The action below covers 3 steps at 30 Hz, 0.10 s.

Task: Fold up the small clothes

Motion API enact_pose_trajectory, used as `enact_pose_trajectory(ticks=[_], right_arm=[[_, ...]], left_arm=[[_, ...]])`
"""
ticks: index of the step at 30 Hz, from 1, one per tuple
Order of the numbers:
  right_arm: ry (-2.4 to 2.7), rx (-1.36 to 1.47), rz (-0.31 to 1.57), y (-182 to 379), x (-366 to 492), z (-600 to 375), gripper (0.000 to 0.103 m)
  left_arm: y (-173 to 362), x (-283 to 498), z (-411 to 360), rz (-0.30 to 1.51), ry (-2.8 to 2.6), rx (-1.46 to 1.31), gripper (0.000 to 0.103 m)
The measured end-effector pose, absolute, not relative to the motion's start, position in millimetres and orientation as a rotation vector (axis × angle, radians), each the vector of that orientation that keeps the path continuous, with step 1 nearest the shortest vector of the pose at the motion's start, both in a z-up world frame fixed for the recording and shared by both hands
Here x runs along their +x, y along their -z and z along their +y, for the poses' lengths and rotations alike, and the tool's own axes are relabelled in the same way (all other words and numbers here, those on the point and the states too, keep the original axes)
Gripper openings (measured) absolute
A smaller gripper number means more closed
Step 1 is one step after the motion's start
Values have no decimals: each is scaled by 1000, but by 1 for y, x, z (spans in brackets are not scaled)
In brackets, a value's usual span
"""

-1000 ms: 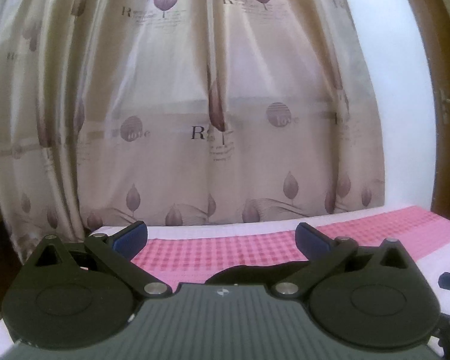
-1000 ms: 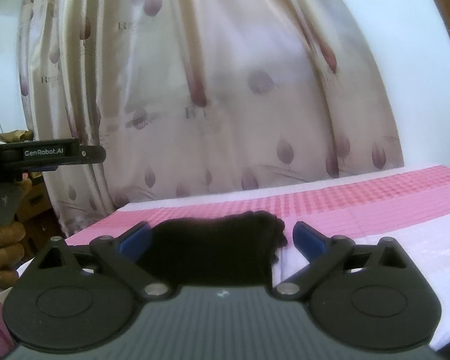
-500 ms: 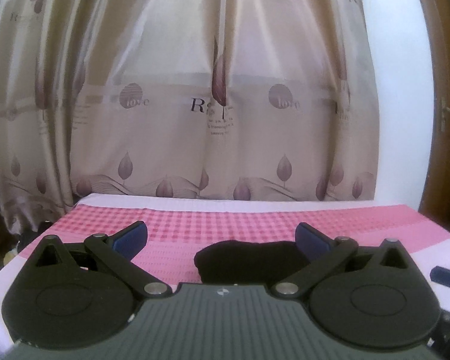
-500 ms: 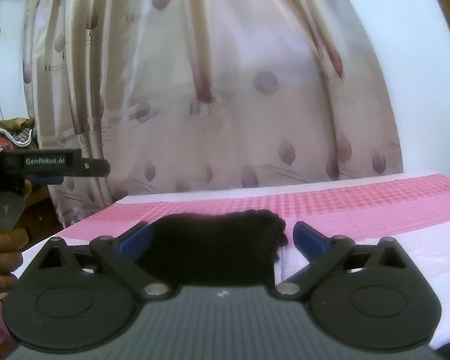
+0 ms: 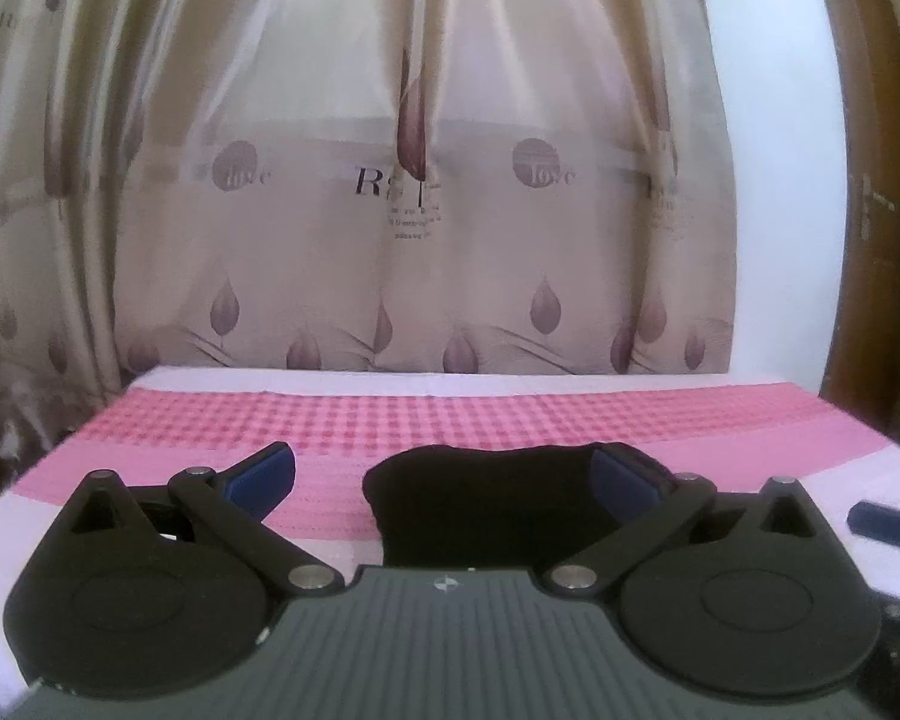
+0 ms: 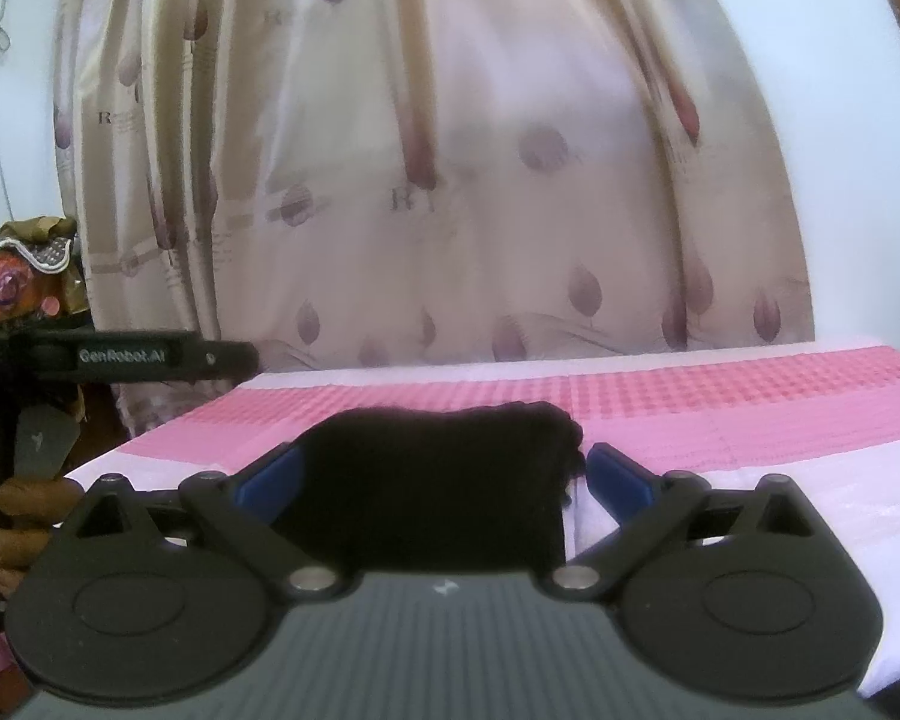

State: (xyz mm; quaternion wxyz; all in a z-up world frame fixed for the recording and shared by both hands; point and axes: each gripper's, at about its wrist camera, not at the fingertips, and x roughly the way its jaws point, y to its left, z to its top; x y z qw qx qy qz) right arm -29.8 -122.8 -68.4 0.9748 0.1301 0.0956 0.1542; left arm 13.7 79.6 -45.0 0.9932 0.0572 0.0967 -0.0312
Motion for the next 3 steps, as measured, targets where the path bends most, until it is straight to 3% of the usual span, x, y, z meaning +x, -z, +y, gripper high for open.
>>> enact_pose_trajectory(ticks=[3], right_arm=[[-301,256,190,68,-30,-122,102]], left_arm=[[46,14,78,197,75,113,103]])
